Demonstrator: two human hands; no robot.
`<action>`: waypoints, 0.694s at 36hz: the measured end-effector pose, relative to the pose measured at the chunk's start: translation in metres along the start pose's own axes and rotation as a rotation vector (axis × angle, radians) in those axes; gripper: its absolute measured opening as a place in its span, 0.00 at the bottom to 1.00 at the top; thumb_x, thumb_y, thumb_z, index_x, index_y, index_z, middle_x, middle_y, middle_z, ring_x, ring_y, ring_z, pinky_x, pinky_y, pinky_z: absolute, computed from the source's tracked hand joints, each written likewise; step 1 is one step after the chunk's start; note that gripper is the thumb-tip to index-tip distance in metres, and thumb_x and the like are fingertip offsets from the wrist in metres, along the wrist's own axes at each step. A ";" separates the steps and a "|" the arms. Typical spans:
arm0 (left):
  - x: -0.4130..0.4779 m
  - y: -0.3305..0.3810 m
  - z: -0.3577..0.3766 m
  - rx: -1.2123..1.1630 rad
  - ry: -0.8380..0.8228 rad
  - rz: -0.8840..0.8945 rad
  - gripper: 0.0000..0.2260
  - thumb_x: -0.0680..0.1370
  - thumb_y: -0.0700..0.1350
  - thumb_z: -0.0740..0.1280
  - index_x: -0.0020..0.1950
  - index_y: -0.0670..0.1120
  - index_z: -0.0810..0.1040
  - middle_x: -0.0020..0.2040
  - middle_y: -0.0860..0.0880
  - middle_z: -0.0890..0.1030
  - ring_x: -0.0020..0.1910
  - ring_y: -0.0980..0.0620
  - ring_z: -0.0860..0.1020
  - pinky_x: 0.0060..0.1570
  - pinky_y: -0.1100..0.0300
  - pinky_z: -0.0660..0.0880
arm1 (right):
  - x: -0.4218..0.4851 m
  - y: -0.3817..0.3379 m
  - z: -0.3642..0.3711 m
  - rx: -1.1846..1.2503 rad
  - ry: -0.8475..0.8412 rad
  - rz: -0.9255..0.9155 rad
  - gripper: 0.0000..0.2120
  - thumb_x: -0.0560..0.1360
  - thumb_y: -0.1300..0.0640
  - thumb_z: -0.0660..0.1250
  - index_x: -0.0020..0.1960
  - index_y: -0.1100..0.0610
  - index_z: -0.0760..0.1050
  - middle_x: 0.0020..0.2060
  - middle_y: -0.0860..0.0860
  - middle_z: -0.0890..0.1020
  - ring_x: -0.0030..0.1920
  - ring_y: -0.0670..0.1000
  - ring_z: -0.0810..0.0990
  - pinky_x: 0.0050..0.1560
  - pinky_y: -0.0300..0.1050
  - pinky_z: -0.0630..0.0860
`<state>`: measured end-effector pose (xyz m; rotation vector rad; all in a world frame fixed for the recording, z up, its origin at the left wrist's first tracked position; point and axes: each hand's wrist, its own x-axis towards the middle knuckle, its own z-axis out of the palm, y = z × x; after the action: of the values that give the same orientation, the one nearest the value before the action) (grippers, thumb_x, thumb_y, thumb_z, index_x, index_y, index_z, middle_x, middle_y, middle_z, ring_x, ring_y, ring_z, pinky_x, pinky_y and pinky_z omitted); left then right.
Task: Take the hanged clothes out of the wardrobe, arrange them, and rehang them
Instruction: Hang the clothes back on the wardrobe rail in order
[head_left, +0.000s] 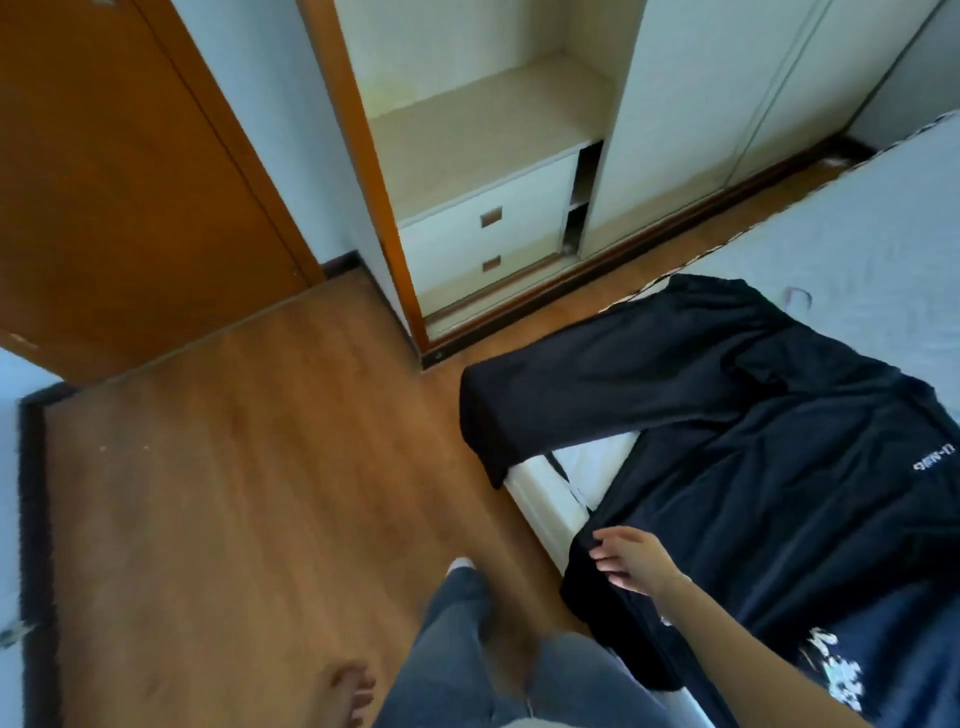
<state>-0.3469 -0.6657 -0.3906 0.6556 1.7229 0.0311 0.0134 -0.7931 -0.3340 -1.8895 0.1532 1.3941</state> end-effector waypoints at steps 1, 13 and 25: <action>-0.017 0.039 0.009 0.113 -0.039 0.077 0.09 0.79 0.35 0.59 0.40 0.36 0.75 0.39 0.41 0.77 0.40 0.43 0.75 0.38 0.57 0.67 | 0.004 -0.001 0.000 0.022 0.033 0.013 0.09 0.76 0.67 0.59 0.45 0.60 0.76 0.32 0.55 0.79 0.27 0.49 0.74 0.25 0.35 0.66; -0.026 0.317 0.194 0.747 -0.410 0.608 0.08 0.80 0.40 0.59 0.47 0.45 0.78 0.44 0.46 0.82 0.45 0.48 0.80 0.46 0.56 0.75 | 0.019 0.000 -0.013 0.440 0.342 0.159 0.11 0.73 0.70 0.57 0.44 0.60 0.76 0.33 0.56 0.80 0.29 0.50 0.73 0.31 0.37 0.63; -0.036 0.403 0.397 1.119 -0.664 0.732 0.08 0.79 0.40 0.60 0.48 0.47 0.78 0.47 0.48 0.82 0.45 0.50 0.80 0.42 0.62 0.74 | 0.086 -0.055 -0.075 0.548 0.522 0.174 0.11 0.71 0.69 0.61 0.47 0.59 0.79 0.32 0.52 0.83 0.32 0.50 0.78 0.33 0.38 0.71</action>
<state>0.1812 -0.4714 -0.3194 1.8409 0.6631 -0.6075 0.1324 -0.7744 -0.3718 -1.7415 0.8793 0.8112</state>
